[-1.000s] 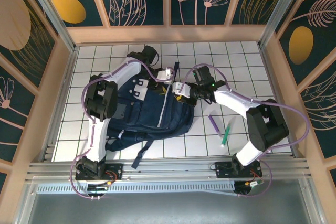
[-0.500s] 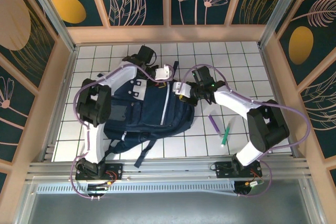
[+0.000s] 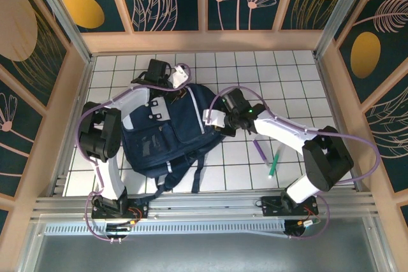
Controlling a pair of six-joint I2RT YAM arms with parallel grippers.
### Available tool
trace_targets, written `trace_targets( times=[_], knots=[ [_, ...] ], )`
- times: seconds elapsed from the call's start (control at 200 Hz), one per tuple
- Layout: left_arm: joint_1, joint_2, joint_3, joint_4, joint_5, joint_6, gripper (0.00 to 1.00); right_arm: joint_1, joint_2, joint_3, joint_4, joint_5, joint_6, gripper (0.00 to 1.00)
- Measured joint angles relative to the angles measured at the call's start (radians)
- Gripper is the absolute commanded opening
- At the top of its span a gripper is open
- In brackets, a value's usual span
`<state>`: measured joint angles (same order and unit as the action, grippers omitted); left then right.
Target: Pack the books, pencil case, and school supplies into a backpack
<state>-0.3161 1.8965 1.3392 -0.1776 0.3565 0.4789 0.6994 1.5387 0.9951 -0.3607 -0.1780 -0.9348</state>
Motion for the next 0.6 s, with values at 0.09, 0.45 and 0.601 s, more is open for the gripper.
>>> trace_targets(
  times=[0.09, 0.45, 0.601],
  knots=[
    [0.011, -0.003, -0.006, 0.017, -0.004, -0.043, 0.00, 0.040, -0.006, -0.014, -0.003, -0.002, 0.034, 0.00],
    [0.015, -0.003, -0.032, 0.071, 0.006, -0.165, 0.00, 0.169, 0.040, -0.016, 0.094, 0.008, 0.273, 0.00],
    [0.018, -0.003, -0.040, 0.089, 0.013, -0.192, 0.00, 0.224, 0.123, 0.004, 0.181, 0.040, 0.402, 0.08]
  ],
)
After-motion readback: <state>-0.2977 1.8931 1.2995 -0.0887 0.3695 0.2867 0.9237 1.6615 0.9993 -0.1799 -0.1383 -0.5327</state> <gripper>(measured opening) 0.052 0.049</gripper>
